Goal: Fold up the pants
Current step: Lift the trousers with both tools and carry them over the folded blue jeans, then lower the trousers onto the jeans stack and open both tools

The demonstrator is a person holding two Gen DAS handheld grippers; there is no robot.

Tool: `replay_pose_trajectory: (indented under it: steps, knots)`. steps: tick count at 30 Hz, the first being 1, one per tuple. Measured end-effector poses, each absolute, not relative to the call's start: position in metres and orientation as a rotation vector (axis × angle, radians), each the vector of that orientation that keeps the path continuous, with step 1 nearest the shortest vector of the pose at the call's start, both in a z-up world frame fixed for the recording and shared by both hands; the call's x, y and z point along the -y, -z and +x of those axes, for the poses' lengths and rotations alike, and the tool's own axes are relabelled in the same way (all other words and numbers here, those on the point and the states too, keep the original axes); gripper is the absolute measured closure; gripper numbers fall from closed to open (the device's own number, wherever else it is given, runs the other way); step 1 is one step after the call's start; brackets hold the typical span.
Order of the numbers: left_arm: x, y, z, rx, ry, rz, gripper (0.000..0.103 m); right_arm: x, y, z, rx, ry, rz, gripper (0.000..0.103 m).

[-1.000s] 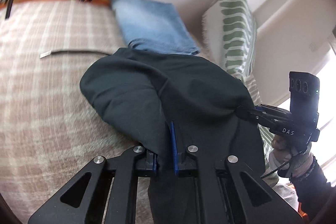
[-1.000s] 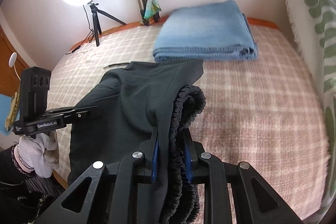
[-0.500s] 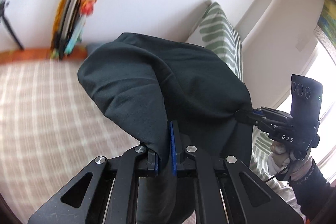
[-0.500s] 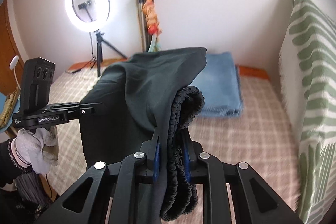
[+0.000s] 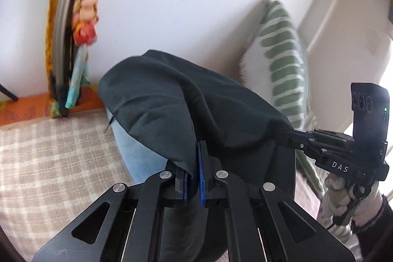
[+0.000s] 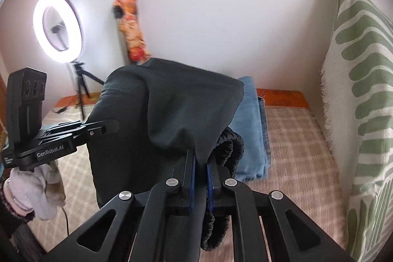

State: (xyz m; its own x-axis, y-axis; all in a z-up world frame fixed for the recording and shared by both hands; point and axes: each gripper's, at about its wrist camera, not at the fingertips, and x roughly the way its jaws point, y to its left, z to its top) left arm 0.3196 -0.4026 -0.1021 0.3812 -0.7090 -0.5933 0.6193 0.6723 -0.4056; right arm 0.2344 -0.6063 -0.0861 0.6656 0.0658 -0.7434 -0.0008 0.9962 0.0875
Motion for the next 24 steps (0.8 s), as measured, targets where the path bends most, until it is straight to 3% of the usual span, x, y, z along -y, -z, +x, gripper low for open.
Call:
replay_pose_trajectory:
  steps: [7, 18, 24]
  knots:
    - [0.412, 0.124, 0.354, -0.863, 0.793, -0.072, 0.098, 0.623, 0.129, 0.277, -0.896, 0.003, 0.103, 0.098]
    - [0.412, 0.061, 0.355, -0.696, 0.851, -0.061, 0.098, 0.624, 0.056, 0.282, -0.761, -0.016, 0.004, 0.098]
    - [0.419, 0.058, 0.379, -0.674, 0.808, -0.056, 0.098, 0.628, 0.046, 0.304, -0.711, -0.005, -0.018, 0.098]
